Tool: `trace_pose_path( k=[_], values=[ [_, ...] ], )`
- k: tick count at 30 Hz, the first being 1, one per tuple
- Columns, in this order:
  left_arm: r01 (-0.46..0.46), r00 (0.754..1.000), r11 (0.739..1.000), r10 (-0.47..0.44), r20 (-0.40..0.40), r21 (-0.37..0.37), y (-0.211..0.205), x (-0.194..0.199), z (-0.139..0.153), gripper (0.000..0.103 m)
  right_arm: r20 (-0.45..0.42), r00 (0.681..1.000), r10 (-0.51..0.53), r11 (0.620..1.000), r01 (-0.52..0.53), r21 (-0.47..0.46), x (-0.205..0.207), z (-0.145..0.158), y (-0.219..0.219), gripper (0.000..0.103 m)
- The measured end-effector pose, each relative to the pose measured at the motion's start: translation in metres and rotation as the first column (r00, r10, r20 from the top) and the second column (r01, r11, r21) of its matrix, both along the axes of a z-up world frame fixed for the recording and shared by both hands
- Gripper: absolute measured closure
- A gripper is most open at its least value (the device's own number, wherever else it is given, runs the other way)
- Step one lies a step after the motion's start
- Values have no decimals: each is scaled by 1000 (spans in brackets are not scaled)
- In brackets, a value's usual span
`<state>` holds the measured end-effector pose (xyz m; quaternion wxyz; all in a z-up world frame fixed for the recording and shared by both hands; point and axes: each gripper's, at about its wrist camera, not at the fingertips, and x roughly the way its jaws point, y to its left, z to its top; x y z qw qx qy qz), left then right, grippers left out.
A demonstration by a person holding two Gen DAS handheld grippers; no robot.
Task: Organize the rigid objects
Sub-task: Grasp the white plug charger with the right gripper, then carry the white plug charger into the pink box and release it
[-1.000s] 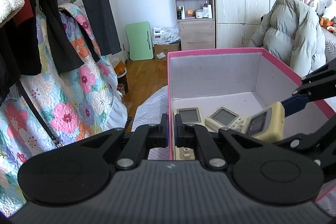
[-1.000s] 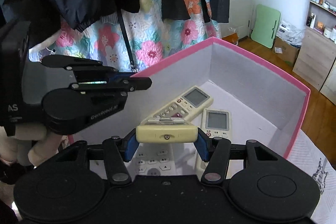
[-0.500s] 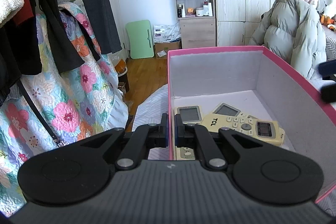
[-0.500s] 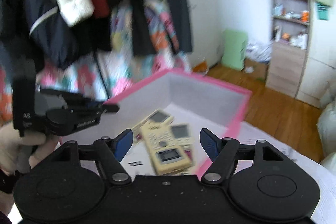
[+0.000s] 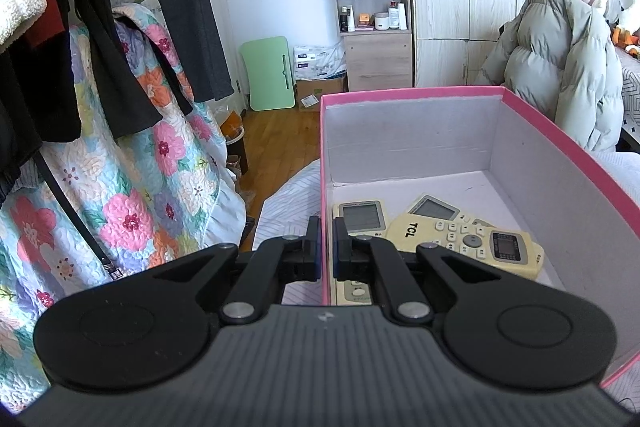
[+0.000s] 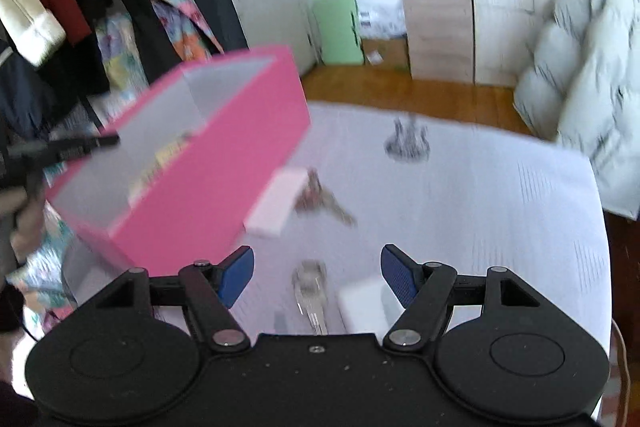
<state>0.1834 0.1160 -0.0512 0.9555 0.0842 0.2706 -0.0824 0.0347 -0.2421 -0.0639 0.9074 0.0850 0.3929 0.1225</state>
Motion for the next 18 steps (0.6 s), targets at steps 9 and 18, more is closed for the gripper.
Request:
trace_pose_path(
  k=[9,18],
  values=[
    [-4,1000,1000,4,-3,10,-4,-1,1,99,-64,997,-35,985,23,-170,1,-31,4,51],
    [-3,1000,1000,3,0,5,-1,-1,2,99,-91,996,-17,974,-4,-229,14,-40,14,55]
  ],
)
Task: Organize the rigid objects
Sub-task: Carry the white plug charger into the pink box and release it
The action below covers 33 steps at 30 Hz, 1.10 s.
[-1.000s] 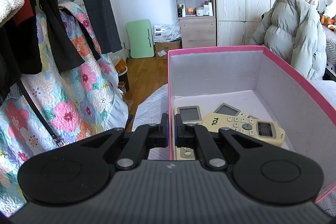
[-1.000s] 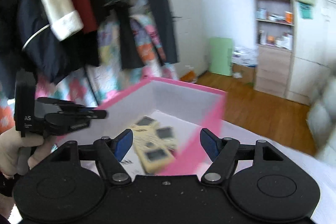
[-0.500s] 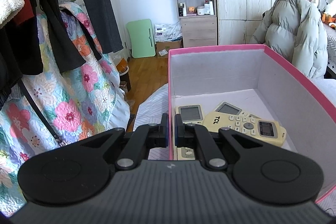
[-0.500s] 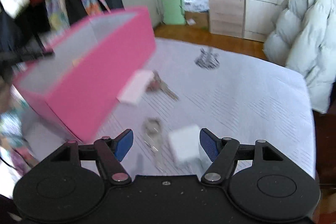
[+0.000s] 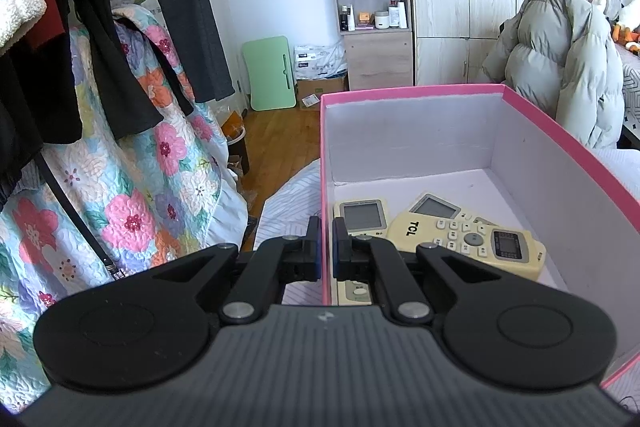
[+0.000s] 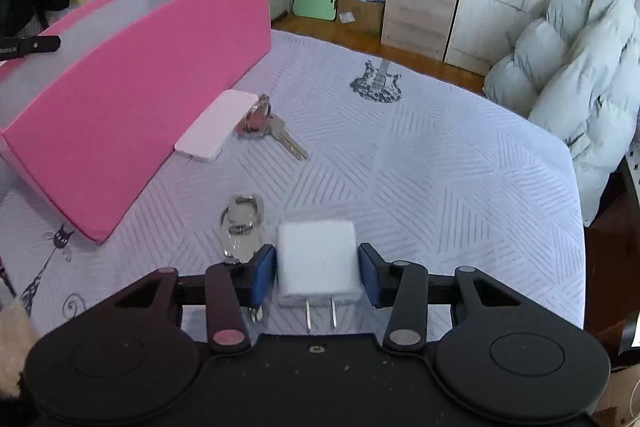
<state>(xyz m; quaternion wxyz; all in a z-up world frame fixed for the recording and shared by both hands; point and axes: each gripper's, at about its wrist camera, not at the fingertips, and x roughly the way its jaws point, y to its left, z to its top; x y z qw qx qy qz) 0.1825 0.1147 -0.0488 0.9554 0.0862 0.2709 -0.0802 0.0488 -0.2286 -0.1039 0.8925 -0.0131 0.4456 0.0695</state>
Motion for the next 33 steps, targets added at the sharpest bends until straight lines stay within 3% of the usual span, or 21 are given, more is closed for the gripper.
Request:
trace_pose_path(
  k=[2,6,9,11,14,19,24,27,30,33],
  values=[
    [0,1000,1000,0,-2,-1,0,0,0,99,-1,999,-37,999,37,28,2,3,-4,55],
    [6,1000,1000,-7,4,13,-2,0,0,99,121,992,-42,997,34,73,0,40,-2,54],
    [9,1000,1000,-9,9,14,-3,0,-1,99,230,972,54,988,-85,130,-3,80,19,54],
    [8,1000,1000,-8,8,12,-3,1,-1,99,292,947,137,977,-178,116,-2,101,41,54],
    [6,1000,1000,-6,9,16,-5,1,-1,99,329,899,290,930,-346,126,9,123,74,54],
    [2,1000,1000,-2,7,15,-6,1,-1,100,183,875,448,845,-481,235,60,115,131,54],
    [1,1000,1000,-1,-7,22,-5,1,-1,100,23,892,452,850,-438,294,99,82,165,54],
    [1,1000,1000,-1,-10,23,-5,2,0,100,-47,883,466,825,-414,385,110,68,170,53],
    [1,1000,1000,0,-11,22,-6,2,0,100,-71,872,485,784,-397,477,111,63,167,51],
    [-1,1000,1000,1,-14,22,-5,2,1,100,-24,891,454,774,-381,507,99,75,146,49]
  ],
)
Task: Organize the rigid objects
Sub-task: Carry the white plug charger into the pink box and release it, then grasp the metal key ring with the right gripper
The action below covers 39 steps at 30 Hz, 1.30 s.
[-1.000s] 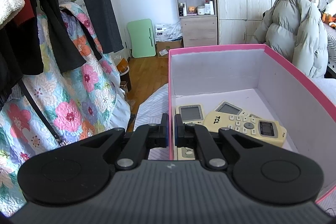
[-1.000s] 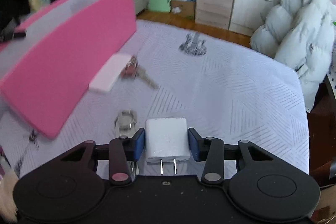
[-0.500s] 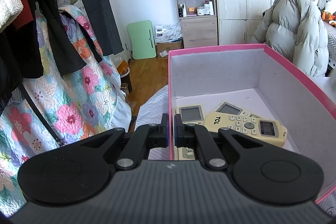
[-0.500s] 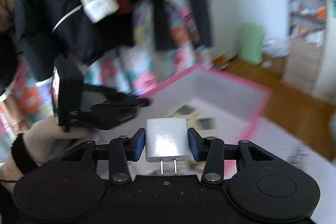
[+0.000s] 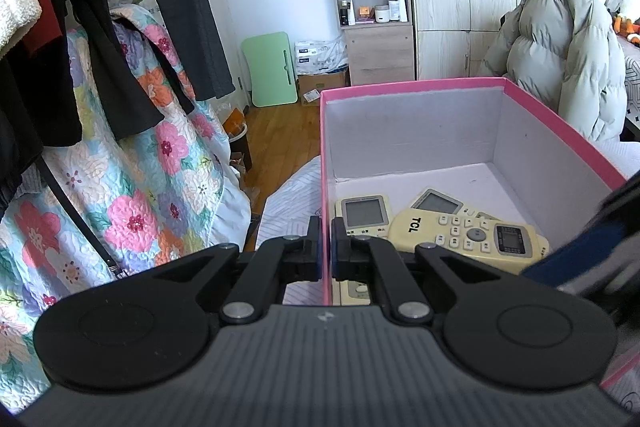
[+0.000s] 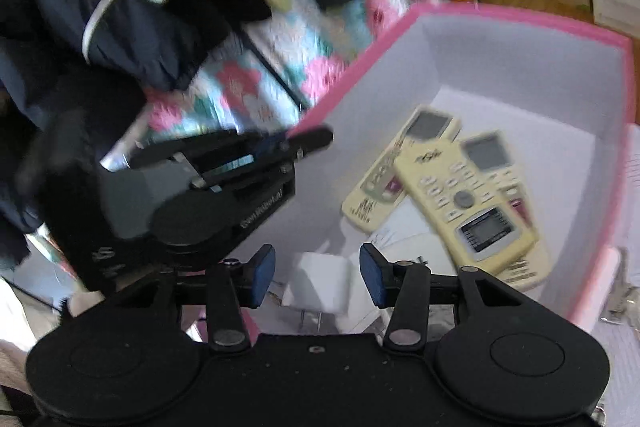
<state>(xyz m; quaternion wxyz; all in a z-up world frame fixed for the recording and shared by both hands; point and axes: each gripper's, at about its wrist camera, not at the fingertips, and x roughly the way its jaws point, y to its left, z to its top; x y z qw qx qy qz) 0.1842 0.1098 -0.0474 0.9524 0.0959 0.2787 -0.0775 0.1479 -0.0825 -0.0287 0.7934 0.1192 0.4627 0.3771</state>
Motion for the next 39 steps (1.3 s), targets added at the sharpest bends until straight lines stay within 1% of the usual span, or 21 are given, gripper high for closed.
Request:
trace_pose_path(
  k=[2,3,4,6,8,11,13,15,18,20,22,24,26,27,28,30,31,32,33,36,39],
  values=[
    [0,1000,1000,0,-4,-2,0,1,0,100,57,998,-28,999,27,28,-14,14,-21,48],
    [0,1000,1000,0,-5,-2,1,1,0,100,90,995,-41,998,38,41,-22,20,-32,43],
    [0,1000,1000,0,-5,-1,0,1,0,100,128,990,-54,998,49,47,-31,26,-45,32],
    [-1,1000,1000,1,-5,3,0,1,0,100,219,972,-86,996,79,40,-54,31,-69,21],
    [-1,1000,1000,1,-8,3,1,0,0,100,255,956,-142,990,137,37,-69,24,-92,21],
    [-3,1000,1000,3,-8,7,0,0,0,99,222,949,-223,975,223,26,-86,0,-120,21],
    [-8,1000,1000,8,-13,19,0,1,0,99,220,940,-261,960,276,-38,-97,-18,-128,22],
    [-9,1000,1000,10,-14,26,1,1,0,99,244,931,-273,944,307,-117,-103,-35,-131,26],
    [-10,1000,1000,10,-14,25,3,0,0,99,288,919,-268,910,340,-238,-108,-56,-132,26],
    [-12,1000,1000,12,-15,24,2,1,1,99,314,917,-245,897,337,-285,-107,-64,-132,27],
    [-20,1000,999,20,-14,28,0,1,1,98,316,921,-227,894,325,-307,-103,-71,-131,30],
    [-26,1000,999,27,-11,46,-3,1,0,98,274,938,-212,896,298,-328,-94,-79,-121,33],
    [-26,1000,999,27,-12,48,-4,1,0,98,294,930,-221,883,318,-344,-95,-83,-116,49],
    [-25,1000,998,26,-11,53,-4,1,0,98,319,923,-216,871,329,-364,-97,-81,-113,70],
    [-23,1000,998,24,-12,57,-4,0,0,97,318,923,-216,875,328,-357,-97,-79,-112,75],
    [-22,1000,998,23,-12,55,-5,1,-1,97,294,927,-234,885,328,-330,-97,-79,-115,76],
    [-22,1000,998,23,-12,55,-5,1,-1,97,312,919,-241,880,342,-329,-98,-77,-115,78],
    [-21,1000,998,21,-12,55,-5,1,-1,97,333,909,-252,875,360,-322,-100,-76,-116,84],
    [-19,1000,998,19,-12,55,-5,1,-1,97,341,901,-268,878,374,-298,-101,-72,-118,98],
    [-16,1000,999,16,-13,45,-3,1,-1,98,328,894,-306,899,384,-209,-102,-56,-130,100],
    [-14,1000,999,14,-12,40,-3,1,-1,98,356,873,-333,894,413,-175,-99,-42,-134,100]
  ],
)
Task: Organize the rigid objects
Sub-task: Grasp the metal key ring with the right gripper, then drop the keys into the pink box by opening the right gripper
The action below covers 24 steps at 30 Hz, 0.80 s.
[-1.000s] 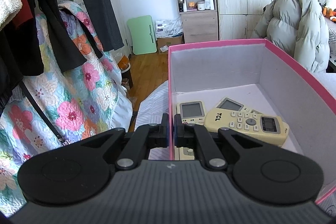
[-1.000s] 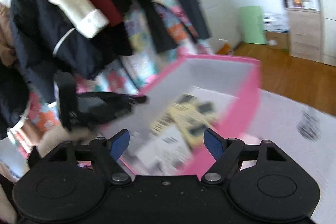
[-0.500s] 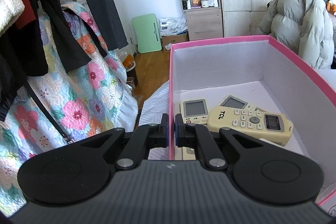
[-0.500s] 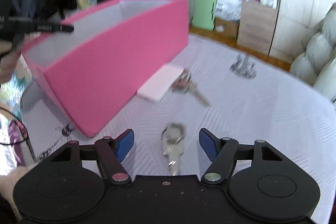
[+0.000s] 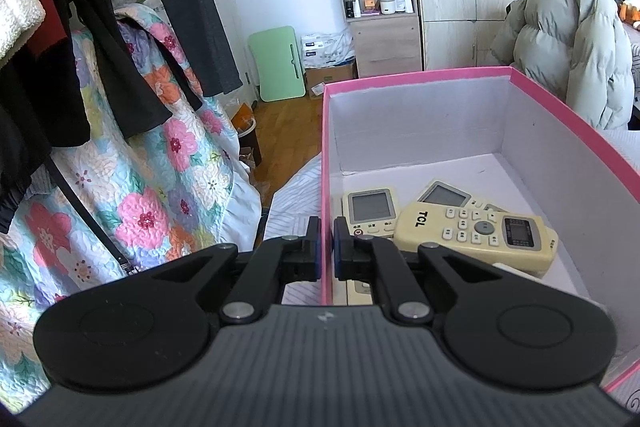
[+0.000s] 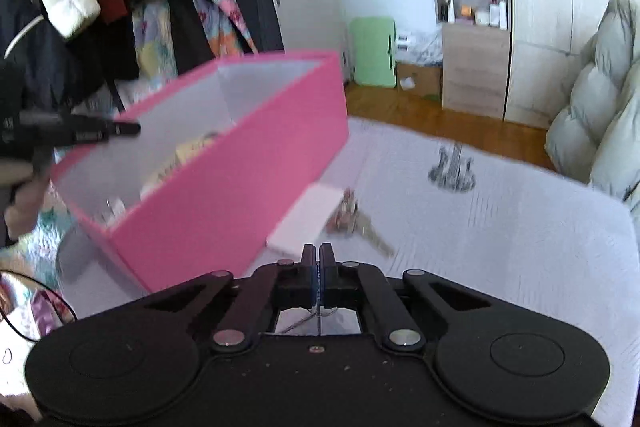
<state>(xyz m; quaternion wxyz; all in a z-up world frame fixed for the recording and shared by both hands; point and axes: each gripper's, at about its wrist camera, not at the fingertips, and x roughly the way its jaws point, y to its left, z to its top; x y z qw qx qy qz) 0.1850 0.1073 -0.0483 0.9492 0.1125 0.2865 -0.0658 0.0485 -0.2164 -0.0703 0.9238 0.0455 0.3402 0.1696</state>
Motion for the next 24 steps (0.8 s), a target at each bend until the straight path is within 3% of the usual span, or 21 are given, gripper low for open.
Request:
trace_pose_path(
  k=[10,17,20,24],
  values=[
    [2,1000,1000,-2,10,-7,0,0,2,98,126,992,7,999,-13,46,11,54,4,100],
    [-3,1000,1000,3,14,-17,3,0,2,98,203,974,104,986,-128,109,32,103,26,100],
    [-2,1000,1000,2,18,-22,4,-1,2,98,214,961,175,969,-207,137,44,113,43,100],
    [-2,1000,1000,2,23,-26,4,-2,1,98,165,956,242,946,-271,178,69,105,69,100]
  ],
)
